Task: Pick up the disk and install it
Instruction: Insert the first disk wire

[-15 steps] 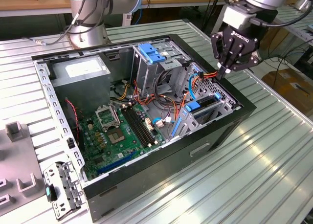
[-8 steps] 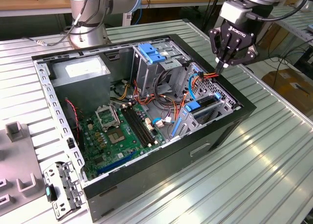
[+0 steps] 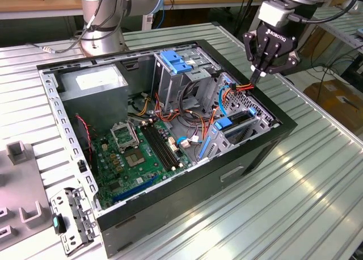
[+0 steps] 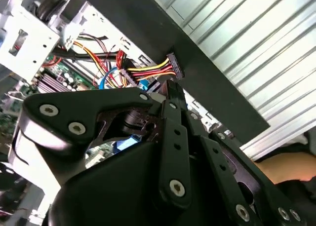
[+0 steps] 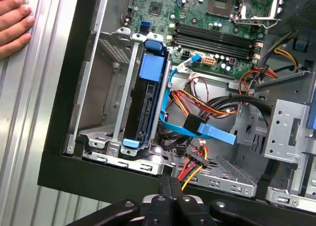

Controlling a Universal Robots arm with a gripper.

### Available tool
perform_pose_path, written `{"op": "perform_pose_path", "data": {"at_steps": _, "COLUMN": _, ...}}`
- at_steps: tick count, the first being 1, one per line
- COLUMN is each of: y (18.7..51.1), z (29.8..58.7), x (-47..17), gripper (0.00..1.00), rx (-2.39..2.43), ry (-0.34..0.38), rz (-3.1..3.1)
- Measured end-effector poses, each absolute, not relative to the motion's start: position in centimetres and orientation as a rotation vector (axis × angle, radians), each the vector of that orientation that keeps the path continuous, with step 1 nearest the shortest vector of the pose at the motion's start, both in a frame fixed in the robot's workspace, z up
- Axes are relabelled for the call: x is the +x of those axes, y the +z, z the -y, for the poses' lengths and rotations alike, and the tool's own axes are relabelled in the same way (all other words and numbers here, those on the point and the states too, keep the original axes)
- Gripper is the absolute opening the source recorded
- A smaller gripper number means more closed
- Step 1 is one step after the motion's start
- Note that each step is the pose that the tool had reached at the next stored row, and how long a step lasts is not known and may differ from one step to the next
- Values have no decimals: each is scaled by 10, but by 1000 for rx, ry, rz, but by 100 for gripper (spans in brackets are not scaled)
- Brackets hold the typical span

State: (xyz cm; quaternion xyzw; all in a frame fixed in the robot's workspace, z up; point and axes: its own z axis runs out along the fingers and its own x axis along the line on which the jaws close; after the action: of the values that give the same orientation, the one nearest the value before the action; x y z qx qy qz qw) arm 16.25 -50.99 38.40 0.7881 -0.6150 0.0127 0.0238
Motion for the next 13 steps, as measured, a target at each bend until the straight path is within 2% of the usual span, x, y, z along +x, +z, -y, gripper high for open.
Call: {"op": "perform_pose_path", "data": {"at_steps": 13, "y": 382, "z": 510, "x": 164, "gripper": 11, "rx": 2704, "ry": 50, "rz": 1512}}
